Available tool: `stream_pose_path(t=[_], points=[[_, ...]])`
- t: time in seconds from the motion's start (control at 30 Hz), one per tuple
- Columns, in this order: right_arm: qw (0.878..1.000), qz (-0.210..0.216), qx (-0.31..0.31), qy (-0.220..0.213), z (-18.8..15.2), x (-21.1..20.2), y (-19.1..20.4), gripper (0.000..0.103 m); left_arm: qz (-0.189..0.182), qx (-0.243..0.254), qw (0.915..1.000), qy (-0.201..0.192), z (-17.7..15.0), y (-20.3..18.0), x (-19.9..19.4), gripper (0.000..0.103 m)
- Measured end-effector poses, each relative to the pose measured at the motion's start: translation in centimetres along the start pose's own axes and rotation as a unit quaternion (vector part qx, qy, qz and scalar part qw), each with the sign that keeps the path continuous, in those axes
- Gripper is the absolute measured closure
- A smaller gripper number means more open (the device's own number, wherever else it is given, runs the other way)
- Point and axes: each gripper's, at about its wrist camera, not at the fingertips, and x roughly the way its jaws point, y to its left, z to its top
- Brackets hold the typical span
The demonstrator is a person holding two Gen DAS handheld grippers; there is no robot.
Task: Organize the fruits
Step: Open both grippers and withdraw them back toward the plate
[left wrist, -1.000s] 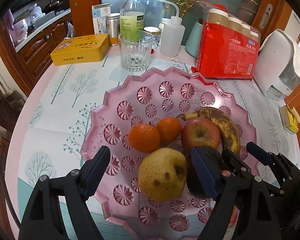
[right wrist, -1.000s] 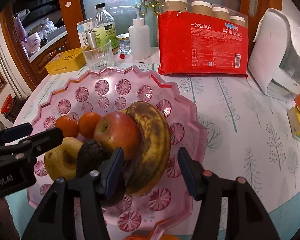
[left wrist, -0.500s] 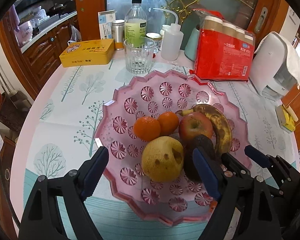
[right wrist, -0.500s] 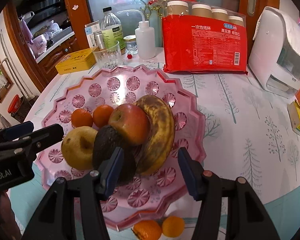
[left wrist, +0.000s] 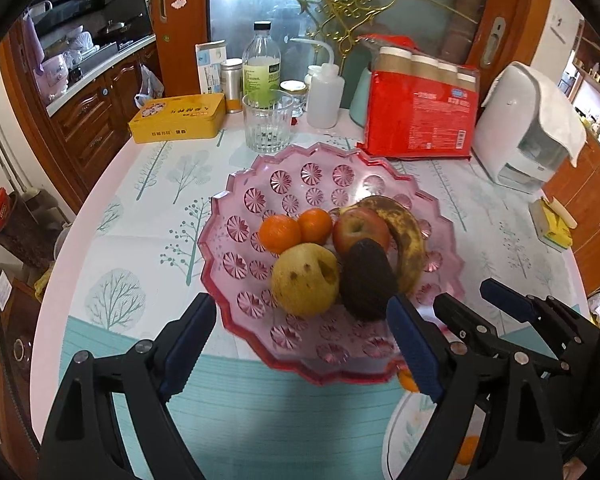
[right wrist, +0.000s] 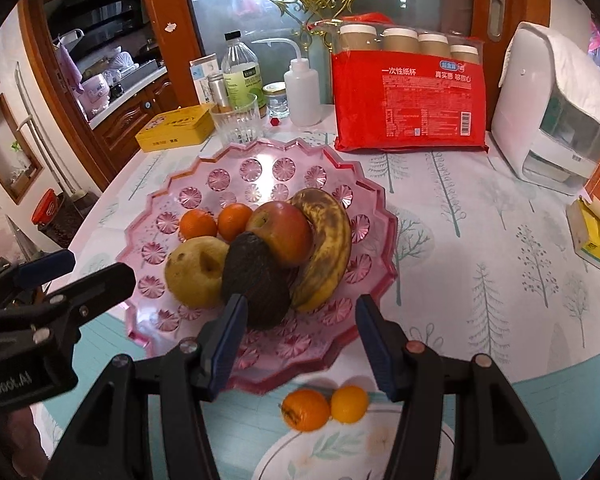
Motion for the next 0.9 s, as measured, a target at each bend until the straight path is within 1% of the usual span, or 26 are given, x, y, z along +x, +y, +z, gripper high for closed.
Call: stream_pose_path(t=[0.13, 0.47, 0.57, 0.9], points=[[1.0, 0.011, 0.004, -0.006, -0.7, -1.9, -0.1, 0.046, 0.0, 0.002, 1.0, -0.009, -1.0, -0.6, -2.0, 0.016], [0.999, 0.022, 0.005, -0.034, -2.2, -6.9, -0.8, 0.046, -0.004, 0.001, 0.9997, -0.025, -2.9, -1.9, -6.3, 0.015], [0.999, 0.022, 0.001, -0.04, -2.9, -8.6, -1.0, 0.046, -0.004, 0.002, 0.9996, -0.029, -3.6, -2.3, -7.3, 0.015], [0.999, 0.017, -0.009, -0.049, -5.5, -12.1, -2.1, 0.046, -0.013, 0.009, 0.9992, -0.037, -5.9, -4.4, -9.9, 0.015]])
